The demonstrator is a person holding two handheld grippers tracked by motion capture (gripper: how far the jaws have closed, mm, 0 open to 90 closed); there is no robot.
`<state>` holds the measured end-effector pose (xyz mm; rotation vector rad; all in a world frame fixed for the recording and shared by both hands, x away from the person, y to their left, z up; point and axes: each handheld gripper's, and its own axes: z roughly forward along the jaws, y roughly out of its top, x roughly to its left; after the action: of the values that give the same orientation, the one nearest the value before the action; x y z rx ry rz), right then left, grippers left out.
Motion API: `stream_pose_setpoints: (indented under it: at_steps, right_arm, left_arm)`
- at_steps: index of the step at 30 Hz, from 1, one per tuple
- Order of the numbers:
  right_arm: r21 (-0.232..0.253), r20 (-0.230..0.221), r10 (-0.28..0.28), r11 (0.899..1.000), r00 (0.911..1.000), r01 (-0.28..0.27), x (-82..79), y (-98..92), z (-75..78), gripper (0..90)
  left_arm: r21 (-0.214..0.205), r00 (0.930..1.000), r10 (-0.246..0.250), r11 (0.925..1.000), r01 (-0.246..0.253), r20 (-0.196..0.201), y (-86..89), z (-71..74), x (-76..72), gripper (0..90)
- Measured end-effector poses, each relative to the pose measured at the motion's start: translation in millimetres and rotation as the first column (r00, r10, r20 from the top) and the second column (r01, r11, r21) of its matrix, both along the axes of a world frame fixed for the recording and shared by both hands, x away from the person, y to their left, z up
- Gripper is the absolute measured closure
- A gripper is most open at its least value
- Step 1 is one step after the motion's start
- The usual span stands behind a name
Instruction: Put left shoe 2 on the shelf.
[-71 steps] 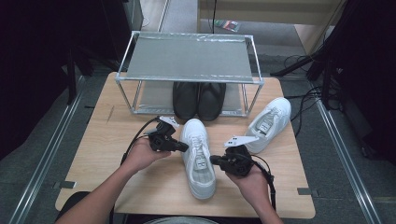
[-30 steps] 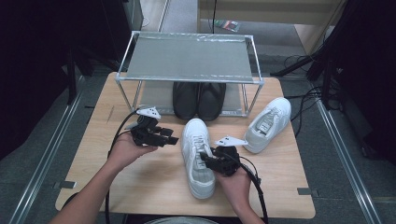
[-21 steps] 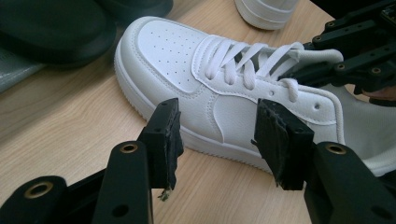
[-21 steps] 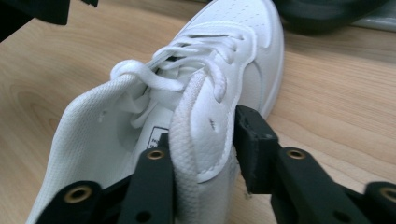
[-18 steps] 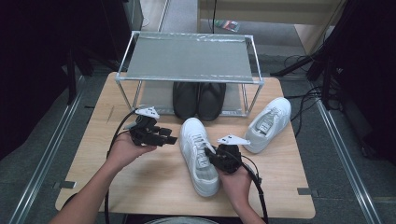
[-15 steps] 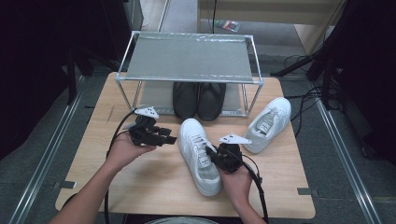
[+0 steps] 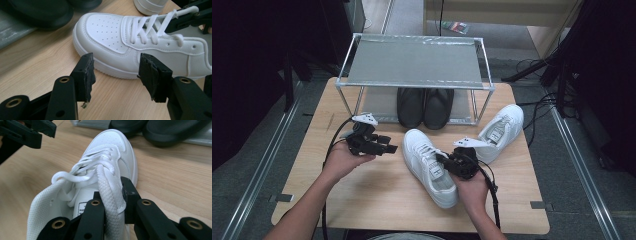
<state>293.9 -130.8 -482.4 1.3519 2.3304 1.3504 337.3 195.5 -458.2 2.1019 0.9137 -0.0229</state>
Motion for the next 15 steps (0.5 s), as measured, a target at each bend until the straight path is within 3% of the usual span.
stream_pose_setpoints:
  at_steps: [3,6,8,10,12,14,15]
  right_arm:
    - [-0.017,0.011,0.09,0.996,0.9959,-0.09,6.9,-5.0,10.7,83.8]
    - [-0.036,0.035,0.19,0.981,0.9811,-0.189,14.0,-8.6,28.8,83.7]
    - [-0.049,0.064,0.259,0.965,0.9637,-0.256,18.7,-10.7,41.7,83.8]
    - [-0.057,0.068,0.296,0.954,0.9526,-0.293,21.8,-11.8,54.0,83.7]
    - [-0.065,0.073,0.362,0.931,0.9292,-0.358,28.2,-14.0,69.8,83.7]
    - [-0.053,0.063,0.401,0.916,0.9139,-0.398,34.0,-15.9,79.3,83.7]
    - [-0.056,0.072,0.429,0.903,0.9005,-0.426,36.9,-16.7,83.8,83.7]
  left_arm:
    - [0.005,1.0,0.004,1.0,-0.004,-0.008,6.3,-2.1,-1.8,43.9]
    - [0.011,0.9998,0.014,0.9999,-0.014,-0.017,11.8,-3.7,-3.3,42.6]
    - [0.009,0.9998,0.01,0.9999,-0.01,-0.019,14.5,-3.7,-5.0,42.0]
    - [-0.002,0.9999,0.002,1.0,-0.002,-0.011,17.3,-3.3,-6.8,41.5]
    - [-0.016,1.0,-0.003,0.9999,0.003,-0.005,20.4,-2.5,-8.9,40.3]
    - [-0.027,1.0,-0.004,0.9996,0.004,0.002,22.9,-2.2,-11.8,39.3]
    - [-0.026,0.9999,-0.012,0.9996,0.012,0.012,24.6,-2.4,-13.0,38.8]
